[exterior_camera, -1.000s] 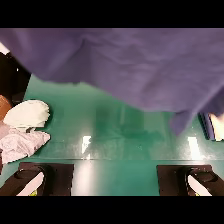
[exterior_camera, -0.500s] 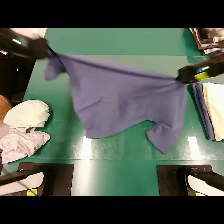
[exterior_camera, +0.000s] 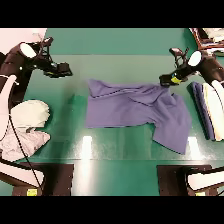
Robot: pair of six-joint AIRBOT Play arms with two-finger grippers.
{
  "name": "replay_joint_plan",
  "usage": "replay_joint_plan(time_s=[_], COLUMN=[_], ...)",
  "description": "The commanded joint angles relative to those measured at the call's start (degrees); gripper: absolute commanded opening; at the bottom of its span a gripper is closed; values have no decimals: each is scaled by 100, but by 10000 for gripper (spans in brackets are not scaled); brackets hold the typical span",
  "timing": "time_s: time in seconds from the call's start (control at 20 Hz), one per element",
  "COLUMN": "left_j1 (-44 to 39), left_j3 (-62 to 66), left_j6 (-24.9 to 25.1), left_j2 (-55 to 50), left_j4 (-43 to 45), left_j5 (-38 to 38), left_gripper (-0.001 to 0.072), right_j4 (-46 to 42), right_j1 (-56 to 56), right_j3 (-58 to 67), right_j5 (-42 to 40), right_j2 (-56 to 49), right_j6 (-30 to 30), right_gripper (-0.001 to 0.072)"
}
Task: Fold the shirts.
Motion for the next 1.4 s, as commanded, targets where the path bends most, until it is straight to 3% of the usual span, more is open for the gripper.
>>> replay_joint_plan(time_s=[0.0, 0.15, 0.25, 0.5, 0.7, 1.1, 1.15, 1.2, 1.3, 1.35], left_j1=[146, 426, 457, 181, -584, -1478, -1478, -1478, -1475, -1432], left_j3=[136, 236, -162, -2629, -4463, -5097, -5097, -5097, -5084, -5021], left_j6=[-177, -15, 131, 339, 400, 326, 323, 323, 334, 420], left_j2=[-116, 33, 385, 1561, 2024, 2059, 2059, 2061, 2061, 2068], left_j4=[-44, -48, -50, -793, -1095, -1753, -1856, -1910, -1978, -1947], left_j5=[-334, -1563, -1672, -1021, -289, 809, 883, 925, 916, 815], left_gripper=[595, 595, 594, 595, 595, 593, 503, 312, 21, 26], right_j4=[118, 125, 367, 1934, 1974, 1912, 1875, 1862, 1646, 1427], right_j1=[-114, -468, -780, -1676, -2017, -2258, -2258, -2260, -2277, -2326], right_j3=[756, 1023, 697, -785, -1624, -2022, -2022, -2024, -2024, -2033], right_j5=[374, 1152, 1327, 1305, 1198, 1187, 1187, 1224, 1460, 1648], right_j2=[-374, -85, 369, 1657, 2308, 3001, 3060, 3104, 3130, 3110], right_j6=[-15, -341, -468, -929, -973, -975, -975, -975, -975, -973], right_gripper=[419, 408, 409, 409, 408, 408, 408, 409, 409, 409])
